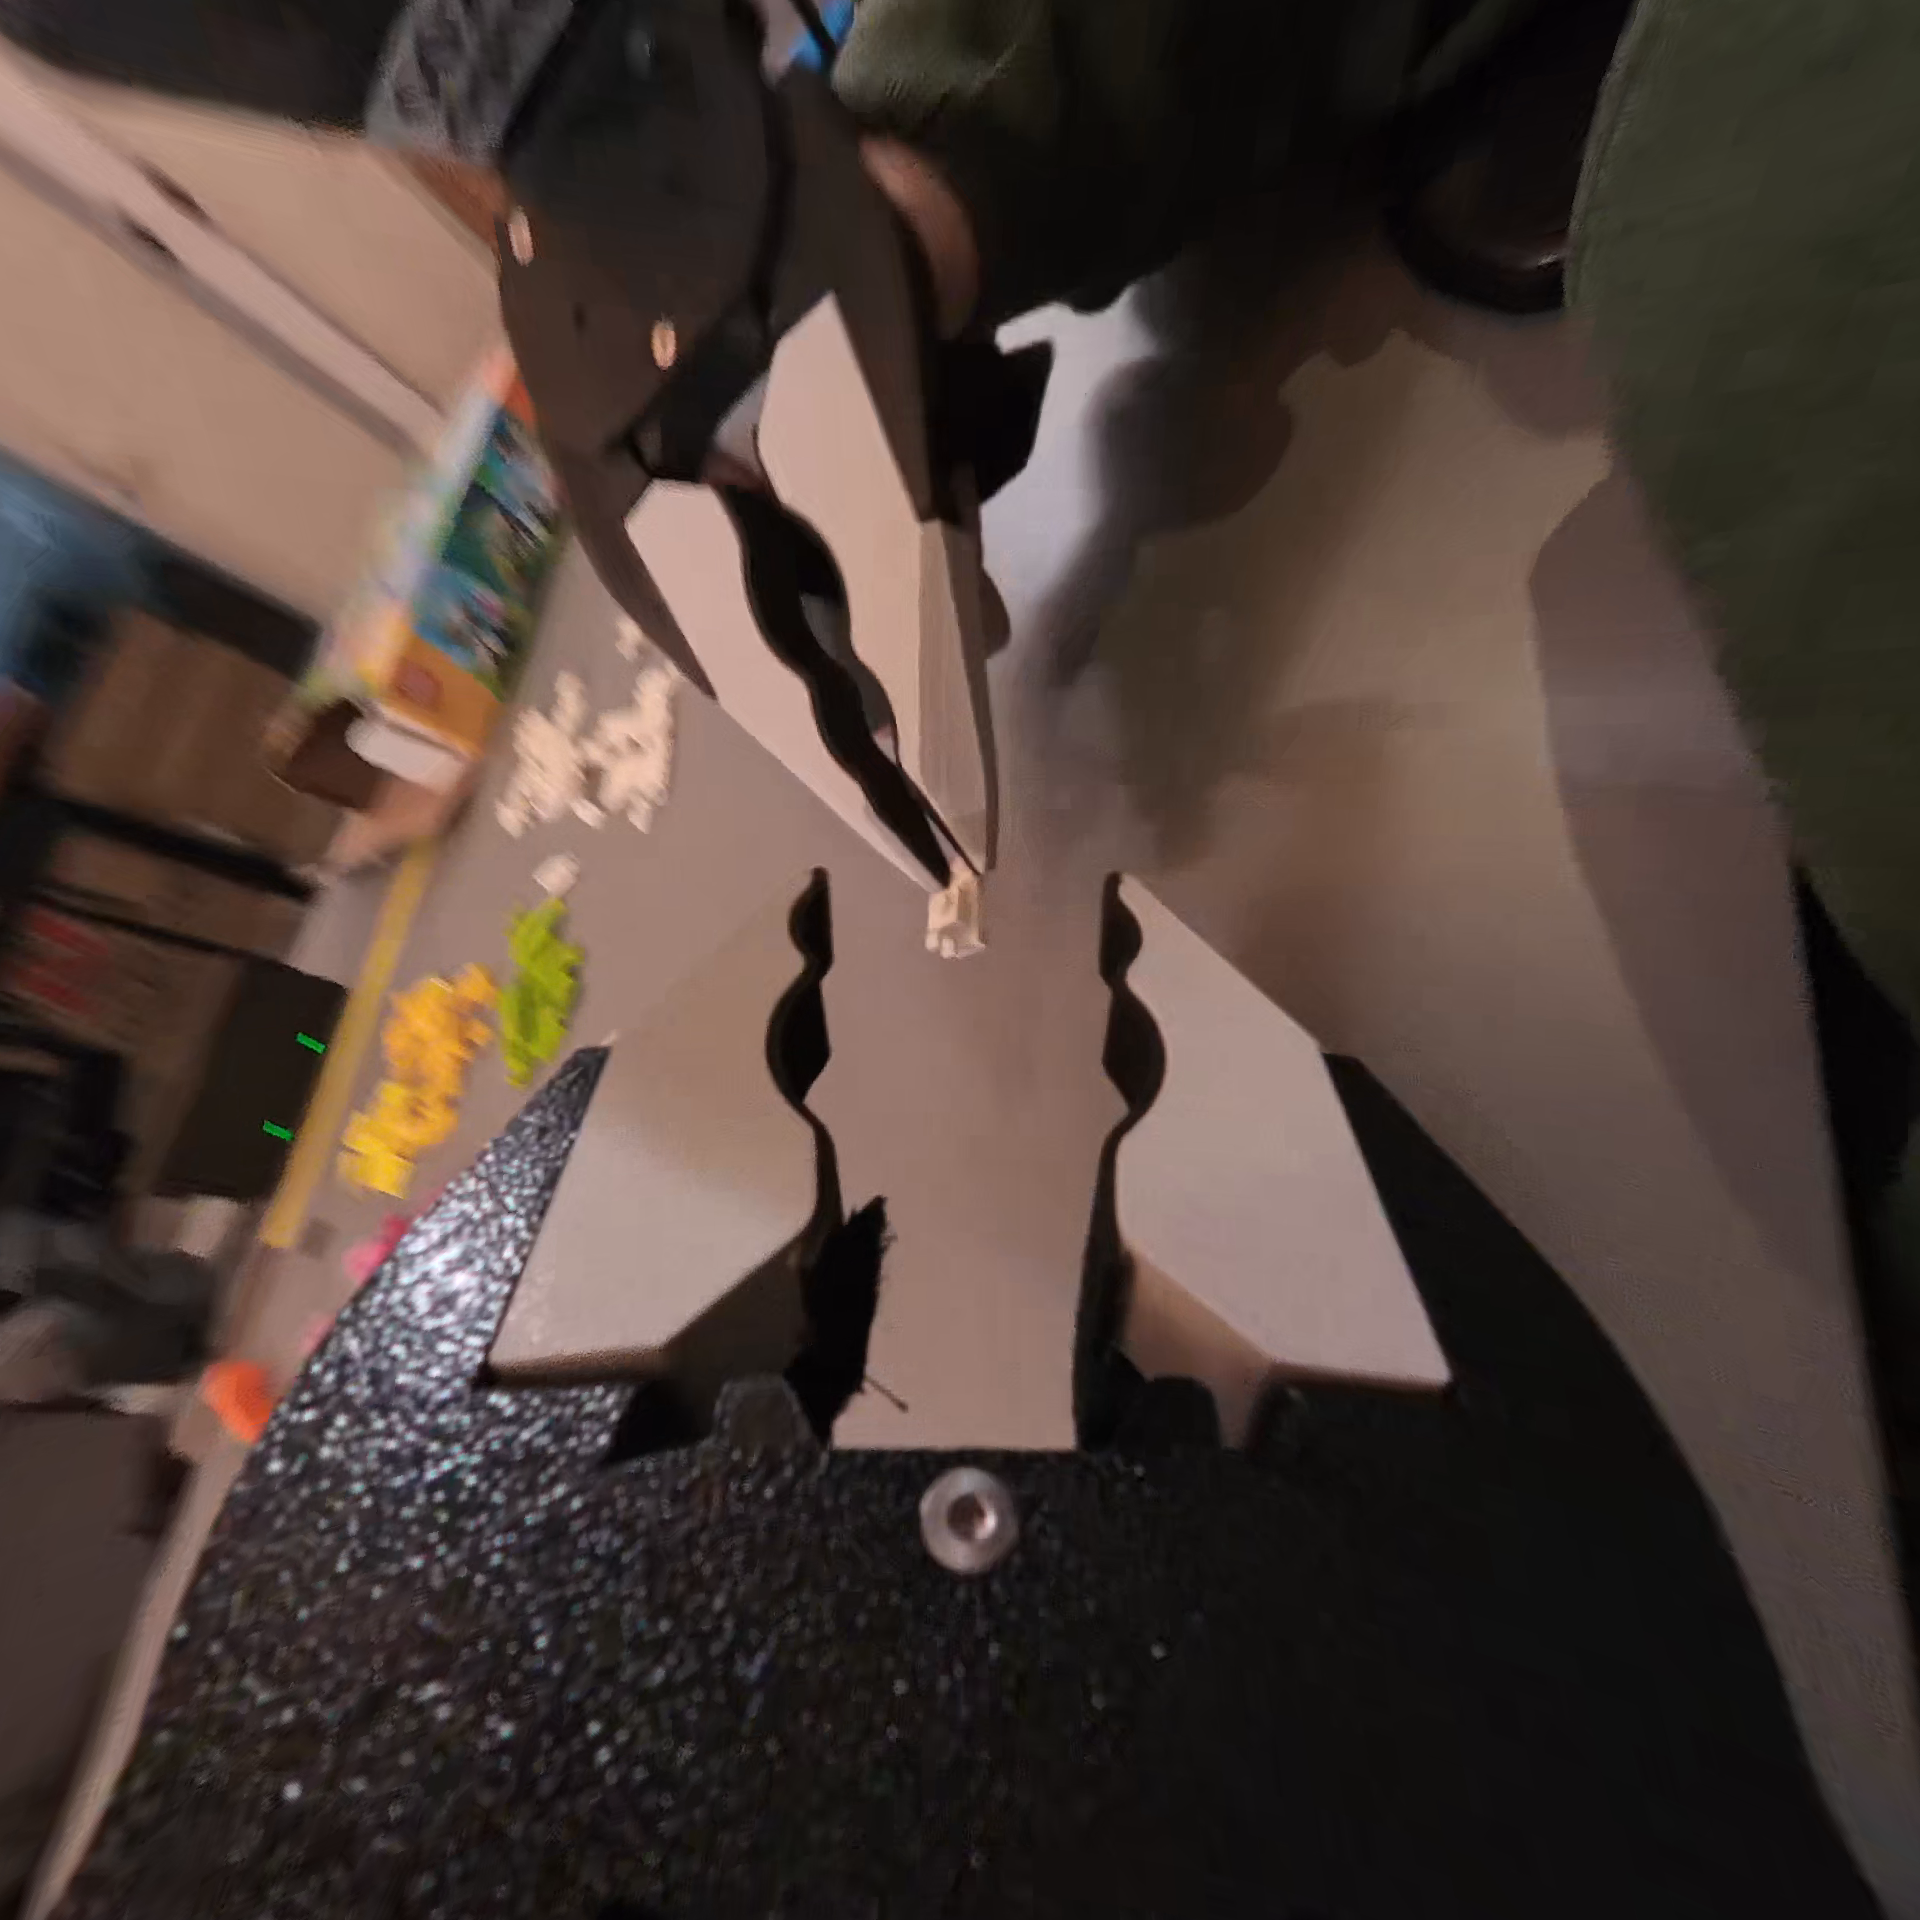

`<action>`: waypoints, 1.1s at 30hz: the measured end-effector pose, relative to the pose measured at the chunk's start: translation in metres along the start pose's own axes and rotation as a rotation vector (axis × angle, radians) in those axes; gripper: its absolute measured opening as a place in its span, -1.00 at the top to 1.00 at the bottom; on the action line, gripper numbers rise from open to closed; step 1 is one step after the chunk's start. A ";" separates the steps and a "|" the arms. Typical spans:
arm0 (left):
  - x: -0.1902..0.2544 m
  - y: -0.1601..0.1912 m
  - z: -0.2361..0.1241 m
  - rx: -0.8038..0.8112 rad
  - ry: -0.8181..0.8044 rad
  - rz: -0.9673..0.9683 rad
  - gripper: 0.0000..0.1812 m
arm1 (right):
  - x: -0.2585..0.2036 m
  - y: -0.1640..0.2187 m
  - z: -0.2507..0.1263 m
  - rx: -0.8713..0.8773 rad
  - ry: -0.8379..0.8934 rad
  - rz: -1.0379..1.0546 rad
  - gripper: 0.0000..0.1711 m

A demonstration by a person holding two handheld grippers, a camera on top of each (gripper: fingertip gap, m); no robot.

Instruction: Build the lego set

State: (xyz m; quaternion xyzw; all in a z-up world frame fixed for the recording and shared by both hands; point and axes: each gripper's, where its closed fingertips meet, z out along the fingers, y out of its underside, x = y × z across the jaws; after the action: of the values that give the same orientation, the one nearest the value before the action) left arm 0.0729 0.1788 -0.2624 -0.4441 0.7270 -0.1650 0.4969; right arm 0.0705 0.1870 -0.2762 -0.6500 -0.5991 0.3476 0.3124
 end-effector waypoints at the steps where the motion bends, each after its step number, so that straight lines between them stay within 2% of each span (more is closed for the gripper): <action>1: -0.003 -0.003 0.000 0.021 -0.035 0.064 0.50 | 0.000 -0.001 -0.002 0.000 -0.003 0.014 0.94; 7: -0.003 -0.005 0.006 0.011 -0.078 0.298 0.54 | -0.004 -0.006 -0.009 0.012 -0.036 0.092 0.94; 13: -0.001 -0.003 0.007 0.013 -0.073 0.339 0.69 | -0.011 -0.011 -0.009 0.039 -0.090 0.138 0.94; 17: -0.004 0.001 0.008 -0.011 -0.084 0.336 0.69 | -0.011 -0.010 -0.009 0.033 -0.088 0.139 0.94; 20: -0.007 0.010 0.007 -0.042 -0.069 0.263 0.69 | -0.005 -0.003 -0.009 -0.006 -0.052 0.126 0.94; 23: -0.001 0.022 0.008 -0.091 0.016 0.083 0.70 | 0.013 0.009 -0.018 -0.072 0.046 0.085 0.94; 28: 0.022 0.019 0.013 -0.109 0.192 -0.152 0.77 | 0.033 0.028 -0.027 -0.177 0.166 -0.017 0.94; 31: 0.021 0.015 0.018 -0.126 0.198 -0.252 0.80 | 0.037 0.039 -0.021 -0.220 0.185 -0.044 0.94; 33: 0.025 0.010 0.022 -0.124 0.216 -0.307 0.75 | 0.040 0.046 -0.017 -0.243 0.193 -0.052 0.94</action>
State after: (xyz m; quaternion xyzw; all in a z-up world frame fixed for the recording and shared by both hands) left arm 0.0847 0.1683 -0.2932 -0.5591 0.7088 -0.2405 0.3567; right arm 0.1122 0.2227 -0.3075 -0.6977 -0.6206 0.2001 0.2967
